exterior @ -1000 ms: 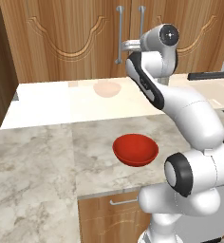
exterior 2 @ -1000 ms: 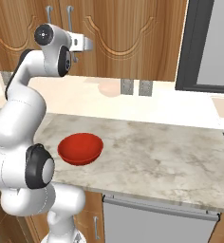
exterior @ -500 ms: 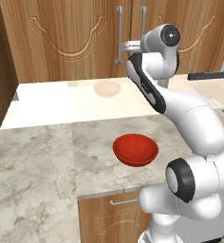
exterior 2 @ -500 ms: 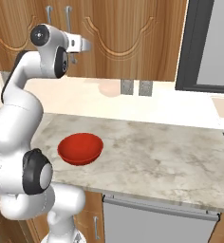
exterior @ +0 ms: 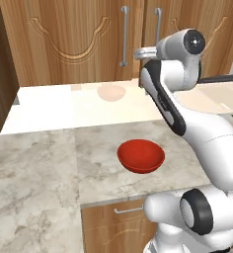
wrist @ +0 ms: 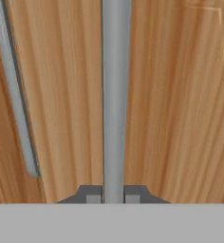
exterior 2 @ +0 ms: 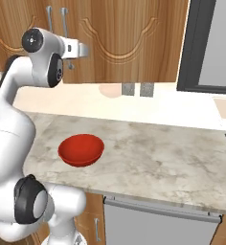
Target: Open the cabinet. Pick the kiwi and peach from the cabinet and place them into the bowl. Then close the cabinet.
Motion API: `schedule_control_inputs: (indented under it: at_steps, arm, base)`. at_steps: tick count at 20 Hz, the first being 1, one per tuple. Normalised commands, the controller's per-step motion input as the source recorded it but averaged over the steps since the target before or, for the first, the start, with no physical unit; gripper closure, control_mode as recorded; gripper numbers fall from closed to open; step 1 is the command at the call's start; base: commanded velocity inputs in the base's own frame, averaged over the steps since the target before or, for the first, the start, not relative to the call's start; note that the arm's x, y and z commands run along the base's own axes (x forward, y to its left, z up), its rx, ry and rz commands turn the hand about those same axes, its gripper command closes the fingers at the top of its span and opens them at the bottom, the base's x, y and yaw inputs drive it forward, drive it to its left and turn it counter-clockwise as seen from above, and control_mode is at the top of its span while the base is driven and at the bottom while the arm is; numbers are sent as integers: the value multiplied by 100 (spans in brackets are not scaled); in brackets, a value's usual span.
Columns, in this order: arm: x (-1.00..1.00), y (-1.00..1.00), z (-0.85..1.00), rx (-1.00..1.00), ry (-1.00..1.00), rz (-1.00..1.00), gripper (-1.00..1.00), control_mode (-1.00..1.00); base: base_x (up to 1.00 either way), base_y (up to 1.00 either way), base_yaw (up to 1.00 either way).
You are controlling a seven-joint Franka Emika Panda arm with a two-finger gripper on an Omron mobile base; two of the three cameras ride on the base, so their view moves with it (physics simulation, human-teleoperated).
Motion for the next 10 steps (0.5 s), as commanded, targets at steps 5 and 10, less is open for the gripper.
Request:
schedule_control_inputs:
  at_steps: [5,10]
  arm:
    - [-80,-19,0,0,0,1,100,-100]
    - [-86,-25,0,0,0,0,100,-100]
  base:
    - [0,0,0]
    - [0,0,0]
